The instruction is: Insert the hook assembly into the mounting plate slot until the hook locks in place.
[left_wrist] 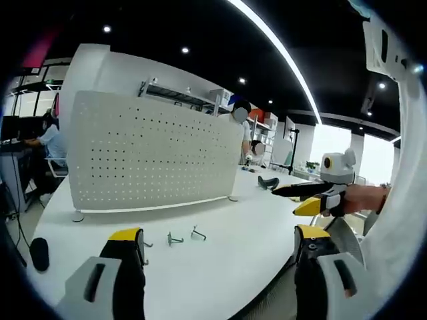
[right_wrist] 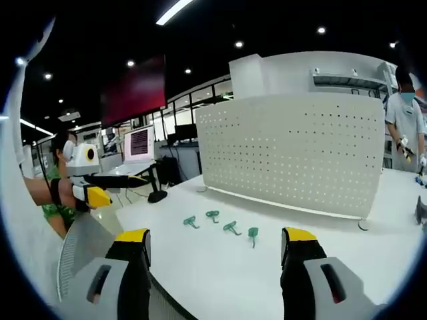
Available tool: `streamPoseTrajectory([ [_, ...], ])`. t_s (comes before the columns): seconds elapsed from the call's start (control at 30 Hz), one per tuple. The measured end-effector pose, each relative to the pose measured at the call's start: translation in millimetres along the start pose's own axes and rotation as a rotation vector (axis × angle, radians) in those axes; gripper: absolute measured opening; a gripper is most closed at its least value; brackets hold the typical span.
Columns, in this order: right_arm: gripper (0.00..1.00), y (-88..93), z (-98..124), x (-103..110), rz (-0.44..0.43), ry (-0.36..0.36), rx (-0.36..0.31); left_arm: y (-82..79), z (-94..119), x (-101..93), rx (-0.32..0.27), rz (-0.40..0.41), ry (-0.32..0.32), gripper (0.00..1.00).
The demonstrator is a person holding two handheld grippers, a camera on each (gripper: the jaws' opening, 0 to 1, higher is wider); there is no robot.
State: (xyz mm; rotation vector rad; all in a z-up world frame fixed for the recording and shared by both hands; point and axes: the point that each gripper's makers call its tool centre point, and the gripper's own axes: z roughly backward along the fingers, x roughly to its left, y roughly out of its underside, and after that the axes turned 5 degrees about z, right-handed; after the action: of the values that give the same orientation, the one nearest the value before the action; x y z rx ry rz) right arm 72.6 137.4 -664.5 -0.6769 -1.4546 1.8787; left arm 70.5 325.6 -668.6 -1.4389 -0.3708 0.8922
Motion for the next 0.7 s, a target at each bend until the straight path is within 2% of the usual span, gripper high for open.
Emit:
streamPoseTrajectory([
  [0.13, 0.82, -0.7, -1.0, 0.4, 0.017, -0.01, -0.001, 3.7, 1.2, 4.5, 0.008, -0.006, -0.012, 0.95],
  [0.2, 0.82, 2.0, -1.8, -1.2, 0.022, -0.014, 0.007, 0.5, -2.1, -1.7, 0.011, -0.015, -0.018, 0.95],
  [0.27, 0.81, 4.8, -3.0, -2.9, 0.025, -0.018, 0.013, 0.8, -2.3, 1.9, 0.015, -0.024, -0.024, 0.95],
  [0.4, 0.8, 5.4, -7.6, -6.4, -0.004, -0.032, 0.004, 2.0, -3.7, 2.0, 0.023, -0.029, -0.044, 0.94],
  [0.57, 0.8, 6.0, -13.5, -6.6, 0.014, -0.039, 0.01, 0.5, -11.2, -4.5, 0.028, -0.032, -0.059, 0.93],
  [0.7, 0.8, 9.6, -15.5, -6.6, 0.019, -0.044, 0.024, 1.1, -18.3, -3.2, 0.053, -0.056, -0.065, 0.93],
])
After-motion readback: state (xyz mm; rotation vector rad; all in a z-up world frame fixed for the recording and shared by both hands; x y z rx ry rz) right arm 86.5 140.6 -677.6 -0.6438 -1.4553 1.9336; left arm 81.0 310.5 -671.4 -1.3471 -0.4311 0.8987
